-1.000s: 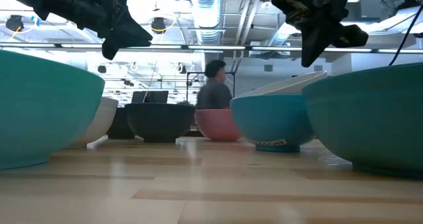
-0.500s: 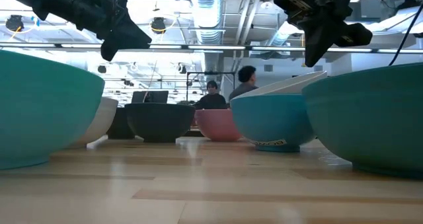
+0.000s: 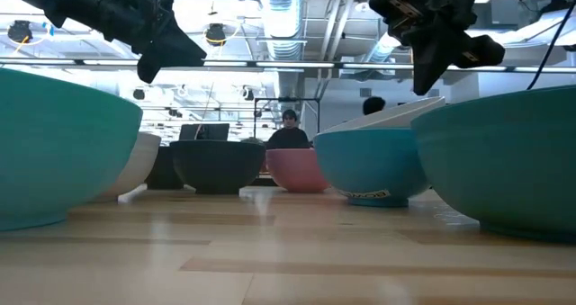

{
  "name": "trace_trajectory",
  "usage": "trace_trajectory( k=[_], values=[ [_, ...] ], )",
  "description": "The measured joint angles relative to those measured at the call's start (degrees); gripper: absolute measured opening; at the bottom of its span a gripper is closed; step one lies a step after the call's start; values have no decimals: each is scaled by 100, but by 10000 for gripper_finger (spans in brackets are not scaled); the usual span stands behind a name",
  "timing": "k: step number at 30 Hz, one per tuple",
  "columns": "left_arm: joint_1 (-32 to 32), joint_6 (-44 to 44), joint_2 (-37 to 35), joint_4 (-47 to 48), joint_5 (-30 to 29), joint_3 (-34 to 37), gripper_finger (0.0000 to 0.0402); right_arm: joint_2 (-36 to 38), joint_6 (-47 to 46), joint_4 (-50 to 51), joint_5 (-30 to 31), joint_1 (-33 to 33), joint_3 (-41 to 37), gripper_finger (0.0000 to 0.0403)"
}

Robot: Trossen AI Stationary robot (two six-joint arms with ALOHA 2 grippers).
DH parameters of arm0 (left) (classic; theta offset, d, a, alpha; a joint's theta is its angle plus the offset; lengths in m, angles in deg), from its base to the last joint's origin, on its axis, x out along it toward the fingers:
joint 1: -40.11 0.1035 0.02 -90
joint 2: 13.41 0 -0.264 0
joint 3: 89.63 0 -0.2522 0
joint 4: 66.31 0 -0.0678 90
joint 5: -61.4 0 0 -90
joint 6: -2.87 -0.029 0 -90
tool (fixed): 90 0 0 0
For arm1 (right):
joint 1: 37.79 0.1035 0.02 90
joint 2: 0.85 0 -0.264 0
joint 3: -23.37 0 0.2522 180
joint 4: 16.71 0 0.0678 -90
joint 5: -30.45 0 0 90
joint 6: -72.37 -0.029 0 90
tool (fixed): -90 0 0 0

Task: Nest bowls inside each other
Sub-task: Stack the right white bowl on top of the right blue bowl

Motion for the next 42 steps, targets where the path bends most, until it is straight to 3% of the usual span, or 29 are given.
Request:
trace_trajectory(
  k=[15, 21, 32, 42],
  values=[
    [2, -42, -1, 3, 2, 0, 77, -2, -296, -7, 70, 0, -256, 13],
    [1, -40, -1, 2, 2, 0, 77, 112, -290, 193, 308, -2, -178, 72],
    [2, -42, 0, 55, -48, 0, 77, 203, -270, 25, 149, 163, -111, 168],
    [0, -42, 0, 90, -50, 0, 77, -66, -295, -192, 112, 201, -114, 158]
  ],
)
